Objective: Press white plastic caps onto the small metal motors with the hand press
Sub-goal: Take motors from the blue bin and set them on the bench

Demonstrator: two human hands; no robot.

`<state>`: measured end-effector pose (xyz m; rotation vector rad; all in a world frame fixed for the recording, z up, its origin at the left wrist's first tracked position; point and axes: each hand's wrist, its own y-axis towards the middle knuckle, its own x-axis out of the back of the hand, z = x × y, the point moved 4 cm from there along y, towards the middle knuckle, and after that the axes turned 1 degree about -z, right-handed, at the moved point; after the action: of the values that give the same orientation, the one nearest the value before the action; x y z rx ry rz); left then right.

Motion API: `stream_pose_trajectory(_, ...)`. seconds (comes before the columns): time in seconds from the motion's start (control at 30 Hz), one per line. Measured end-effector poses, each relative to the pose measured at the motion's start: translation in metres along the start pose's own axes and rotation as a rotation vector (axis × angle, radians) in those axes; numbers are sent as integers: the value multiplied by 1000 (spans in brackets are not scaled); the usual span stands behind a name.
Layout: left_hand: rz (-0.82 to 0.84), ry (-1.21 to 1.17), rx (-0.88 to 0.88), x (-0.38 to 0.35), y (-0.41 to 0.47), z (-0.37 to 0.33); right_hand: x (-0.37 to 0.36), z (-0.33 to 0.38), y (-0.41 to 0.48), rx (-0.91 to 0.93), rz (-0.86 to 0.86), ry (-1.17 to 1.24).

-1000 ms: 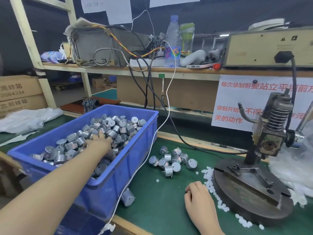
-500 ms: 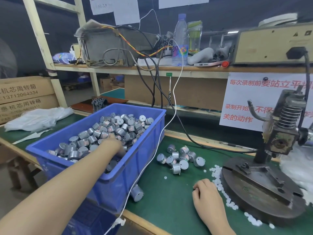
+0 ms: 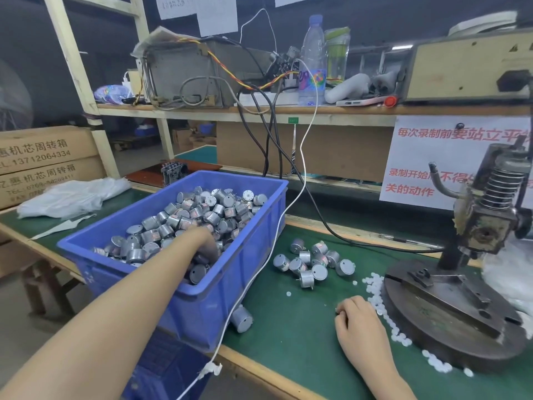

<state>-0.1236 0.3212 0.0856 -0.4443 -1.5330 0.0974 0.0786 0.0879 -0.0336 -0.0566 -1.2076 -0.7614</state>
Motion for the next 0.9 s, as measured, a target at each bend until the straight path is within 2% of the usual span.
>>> stream_pose_trajectory(0.2,70,-11,4,-3,0,-2,2,-2,-3,8,-13,14)
stream_pose_trajectory(0.43,-3,-223,-25,1,5,3,2,-1,-1,-1,-13,23)
stream_pose_trajectory(0.57,-237,-377,-70,13,7,5,2,-1,-2,-9,-7,26)
stream_pose_trajectory(0.73,-507,-615,-303,34,-10,-14,2,-1,-2,-15,-16,20)
stream_pose_trajectory(0.83,-728,-577,-559,40,-45,-43,1,0,-1,-11,-11,17)
stream_pose_trajectory(0.9,-761,-625,-759,34,-76,-70,1,0,1,-8,-13,13)
